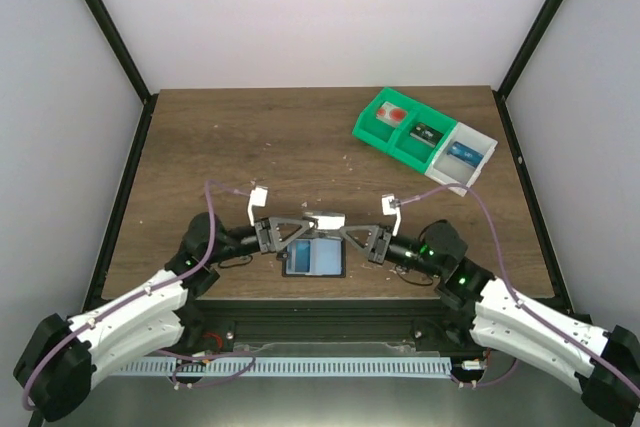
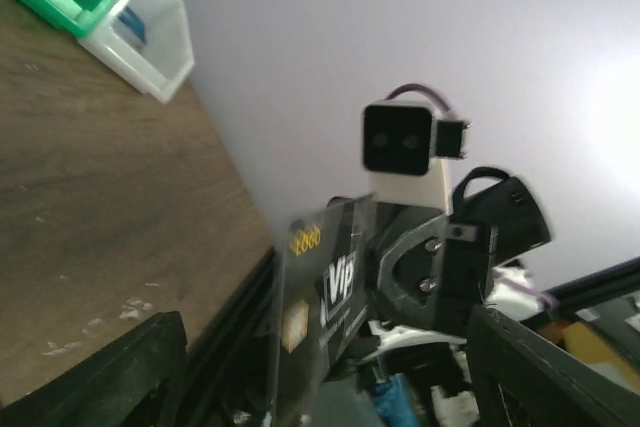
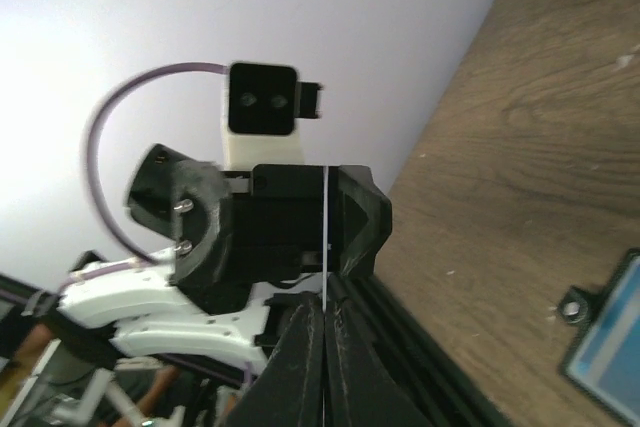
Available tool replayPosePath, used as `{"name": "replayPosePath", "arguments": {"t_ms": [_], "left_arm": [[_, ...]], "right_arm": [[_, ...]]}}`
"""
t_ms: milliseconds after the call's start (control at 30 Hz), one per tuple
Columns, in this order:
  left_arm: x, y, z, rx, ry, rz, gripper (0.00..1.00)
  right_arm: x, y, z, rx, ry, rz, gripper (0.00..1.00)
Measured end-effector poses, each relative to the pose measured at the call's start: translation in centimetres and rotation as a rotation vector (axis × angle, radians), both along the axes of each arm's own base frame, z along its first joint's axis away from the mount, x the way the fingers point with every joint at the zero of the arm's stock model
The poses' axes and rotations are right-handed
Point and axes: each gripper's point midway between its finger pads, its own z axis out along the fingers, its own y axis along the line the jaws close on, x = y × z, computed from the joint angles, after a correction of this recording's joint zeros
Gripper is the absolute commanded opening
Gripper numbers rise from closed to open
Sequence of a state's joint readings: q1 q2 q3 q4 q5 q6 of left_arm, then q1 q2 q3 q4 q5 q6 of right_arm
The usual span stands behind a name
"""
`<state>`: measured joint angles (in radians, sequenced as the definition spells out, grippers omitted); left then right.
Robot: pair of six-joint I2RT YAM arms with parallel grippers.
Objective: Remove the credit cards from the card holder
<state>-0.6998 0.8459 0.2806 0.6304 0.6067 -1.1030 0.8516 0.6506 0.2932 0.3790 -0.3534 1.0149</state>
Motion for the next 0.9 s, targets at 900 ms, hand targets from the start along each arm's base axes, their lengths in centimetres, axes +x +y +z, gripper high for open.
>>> {"name": "replayPosePath", "arguments": {"t_ms": [900], "left_arm": [[1.8, 3.0, -0.8, 0.566, -0.352, 0.115, 1.0]], "right_arm": [[26.0, -21.5, -2.4, -0.468, 0.144, -0.822, 0.0]]}}
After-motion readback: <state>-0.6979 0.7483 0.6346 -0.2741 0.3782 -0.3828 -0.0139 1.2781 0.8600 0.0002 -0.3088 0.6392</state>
